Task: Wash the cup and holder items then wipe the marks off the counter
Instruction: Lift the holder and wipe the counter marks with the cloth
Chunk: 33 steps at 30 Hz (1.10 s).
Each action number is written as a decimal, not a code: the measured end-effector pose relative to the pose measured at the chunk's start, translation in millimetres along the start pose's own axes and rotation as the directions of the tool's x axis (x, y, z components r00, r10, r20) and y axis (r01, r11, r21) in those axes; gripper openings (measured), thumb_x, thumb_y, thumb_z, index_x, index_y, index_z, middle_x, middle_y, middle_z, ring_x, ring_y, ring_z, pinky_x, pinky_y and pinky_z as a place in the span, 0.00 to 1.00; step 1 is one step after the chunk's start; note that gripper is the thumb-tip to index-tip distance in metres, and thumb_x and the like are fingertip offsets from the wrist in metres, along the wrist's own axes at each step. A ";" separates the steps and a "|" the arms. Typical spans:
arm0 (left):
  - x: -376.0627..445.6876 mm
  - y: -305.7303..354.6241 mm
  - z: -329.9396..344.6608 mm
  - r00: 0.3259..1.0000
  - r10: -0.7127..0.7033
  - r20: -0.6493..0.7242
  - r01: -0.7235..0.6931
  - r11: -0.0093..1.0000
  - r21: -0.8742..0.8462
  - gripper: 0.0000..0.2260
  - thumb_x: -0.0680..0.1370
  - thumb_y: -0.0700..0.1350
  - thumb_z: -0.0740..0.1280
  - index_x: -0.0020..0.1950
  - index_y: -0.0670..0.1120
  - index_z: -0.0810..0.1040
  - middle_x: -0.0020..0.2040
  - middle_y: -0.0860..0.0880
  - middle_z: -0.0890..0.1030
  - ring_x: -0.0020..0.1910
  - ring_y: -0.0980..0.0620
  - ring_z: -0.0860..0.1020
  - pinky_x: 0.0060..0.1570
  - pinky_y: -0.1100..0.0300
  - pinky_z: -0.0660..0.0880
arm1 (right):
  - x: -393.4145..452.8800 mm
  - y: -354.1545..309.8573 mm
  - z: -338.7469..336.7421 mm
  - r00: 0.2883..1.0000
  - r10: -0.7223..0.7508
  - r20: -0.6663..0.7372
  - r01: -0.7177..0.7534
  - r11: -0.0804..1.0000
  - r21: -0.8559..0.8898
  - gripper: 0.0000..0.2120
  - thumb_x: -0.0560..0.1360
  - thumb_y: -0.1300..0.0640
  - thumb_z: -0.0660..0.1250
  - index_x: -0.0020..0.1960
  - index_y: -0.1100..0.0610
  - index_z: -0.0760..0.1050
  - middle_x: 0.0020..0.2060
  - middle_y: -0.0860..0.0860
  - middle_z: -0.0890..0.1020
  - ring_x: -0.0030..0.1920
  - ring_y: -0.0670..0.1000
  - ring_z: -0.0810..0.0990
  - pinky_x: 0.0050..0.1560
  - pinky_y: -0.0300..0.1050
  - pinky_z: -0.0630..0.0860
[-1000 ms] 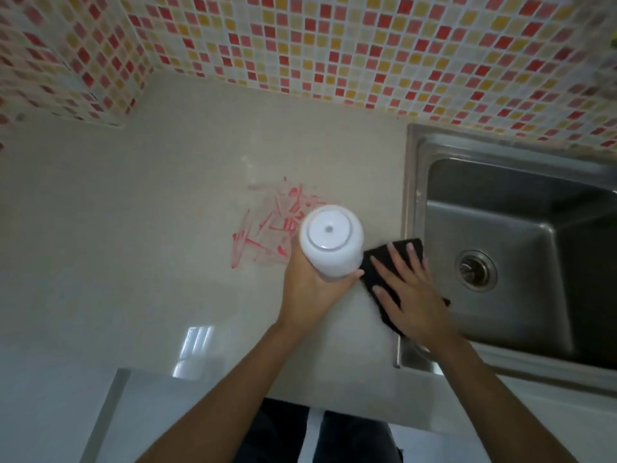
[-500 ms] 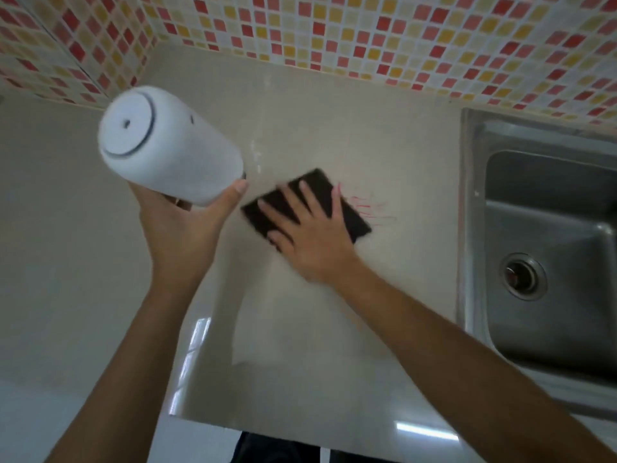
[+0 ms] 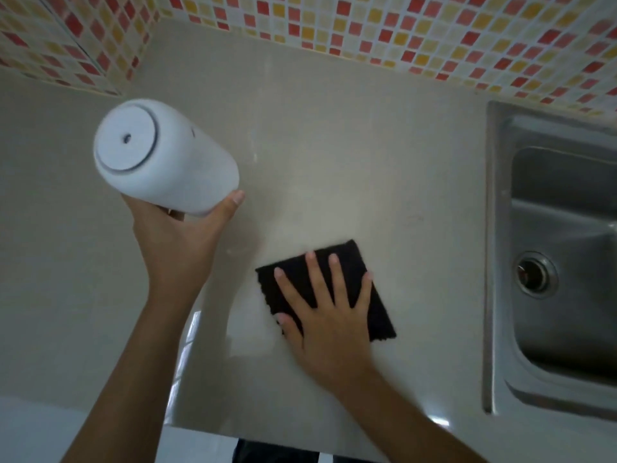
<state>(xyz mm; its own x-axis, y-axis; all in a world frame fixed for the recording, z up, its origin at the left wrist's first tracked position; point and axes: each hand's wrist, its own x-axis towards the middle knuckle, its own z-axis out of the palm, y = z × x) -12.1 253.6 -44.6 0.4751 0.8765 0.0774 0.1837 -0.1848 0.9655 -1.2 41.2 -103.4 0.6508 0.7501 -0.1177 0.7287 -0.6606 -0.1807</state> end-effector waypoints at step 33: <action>-25.8 -45.2 65.0 0.994 0.049 -0.098 -0.045 0.998 0.042 0.43 0.63 0.60 0.80 0.67 0.38 0.68 0.63 0.48 0.78 0.62 0.56 0.77 0.61 0.53 0.76 | 140.1 150.8 -26.9 0.842 0.530 -0.099 -0.527 0.848 0.059 0.29 0.79 0.36 0.41 0.78 0.42 0.44 0.79 0.54 0.46 0.78 0.60 0.42 0.69 0.73 0.39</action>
<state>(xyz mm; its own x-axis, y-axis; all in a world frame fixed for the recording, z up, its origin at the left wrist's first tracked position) 23.3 210.4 -106.5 0.3966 0.9058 0.1488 0.1979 -0.2427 0.9497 205.6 45.8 -121.0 0.9555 0.2780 -0.0984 0.2620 -0.9535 -0.1491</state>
